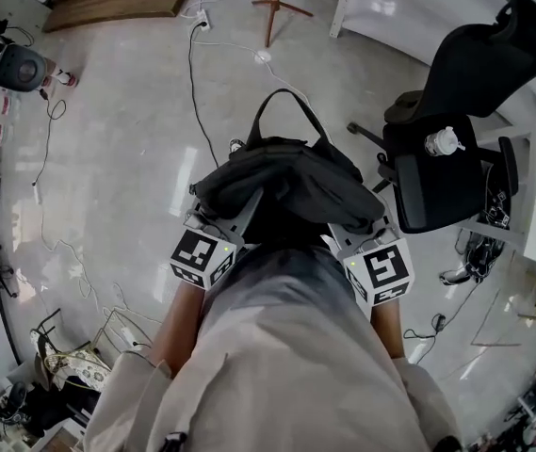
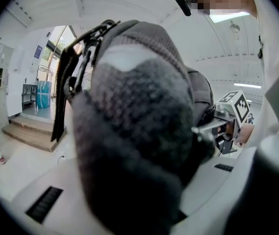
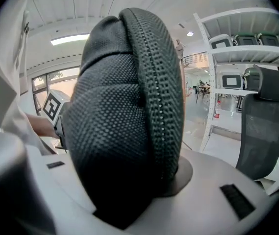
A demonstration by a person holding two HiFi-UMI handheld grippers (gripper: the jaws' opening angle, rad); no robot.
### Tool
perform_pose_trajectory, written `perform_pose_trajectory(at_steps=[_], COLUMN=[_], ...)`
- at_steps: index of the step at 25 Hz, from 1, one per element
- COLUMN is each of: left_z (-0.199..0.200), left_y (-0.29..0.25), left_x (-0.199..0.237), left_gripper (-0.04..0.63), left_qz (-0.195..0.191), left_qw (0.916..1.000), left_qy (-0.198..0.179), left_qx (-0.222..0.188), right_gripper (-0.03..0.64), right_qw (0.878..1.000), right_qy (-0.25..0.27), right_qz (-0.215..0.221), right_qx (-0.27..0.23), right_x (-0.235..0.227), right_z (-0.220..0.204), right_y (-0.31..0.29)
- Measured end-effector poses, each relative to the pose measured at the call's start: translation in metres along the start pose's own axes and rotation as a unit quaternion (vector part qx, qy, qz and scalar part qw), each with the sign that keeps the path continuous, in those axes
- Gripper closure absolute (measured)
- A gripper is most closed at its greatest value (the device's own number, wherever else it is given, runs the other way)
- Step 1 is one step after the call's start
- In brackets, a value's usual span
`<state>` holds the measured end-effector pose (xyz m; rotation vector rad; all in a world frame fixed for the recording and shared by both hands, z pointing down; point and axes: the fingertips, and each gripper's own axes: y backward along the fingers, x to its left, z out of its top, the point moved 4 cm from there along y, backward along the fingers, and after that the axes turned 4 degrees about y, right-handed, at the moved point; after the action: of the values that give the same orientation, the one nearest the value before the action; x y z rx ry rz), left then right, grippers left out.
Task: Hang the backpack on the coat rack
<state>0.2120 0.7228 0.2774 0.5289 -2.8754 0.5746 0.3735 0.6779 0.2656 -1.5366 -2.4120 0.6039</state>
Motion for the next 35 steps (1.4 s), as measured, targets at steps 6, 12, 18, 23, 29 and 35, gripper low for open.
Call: perform_pose_trajectory(at_steps=[6, 12, 18, 23, 29, 35], left_z=[0.003, 0.019, 0.033, 0.043, 0.058, 0.081], left_y=[-0.018, -0.040, -0.060, -0.080, -0.095, -0.102], left_x=[0.024, 0.068, 0.110, 0.143, 0.190, 0.251], left_gripper=[0.482, 0.482, 0.482, 0.486, 0.488, 0.488], left_qz=[-0.010, -0.003, -0.016, -0.027, -0.031, -0.028], left_qw=[0.9997, 0.9995, 0.9988, 0.9973, 0.9959, 0.9959], left_qy=[0.016, 0.025, 0.029, 0.037, 0.049, 0.060], left_qx=[0.014, 0.021, 0.035, 0.057, 0.069, 0.063], right_gripper=[0.474, 0.476, 0.476, 0.477, 0.477, 0.477], right_qw=[1.000, 0.999, 0.998, 0.997, 0.995, 0.995], right_qy=[-0.011, -0.018, -0.028, -0.040, -0.049, -0.040], right_qz=[-0.010, -0.004, -0.004, -0.011, 0.001, 0.011], right_qx=[0.022, 0.036, 0.053, 0.072, 0.086, 0.091], right_x=[-0.012, -0.035, -0.053, -0.070, -0.086, -0.095], right_z=[0.008, 0.028, 0.046, 0.059, 0.082, 0.119], right_y=[-0.023, -0.067, -0.109, -0.145, -0.193, -0.249])
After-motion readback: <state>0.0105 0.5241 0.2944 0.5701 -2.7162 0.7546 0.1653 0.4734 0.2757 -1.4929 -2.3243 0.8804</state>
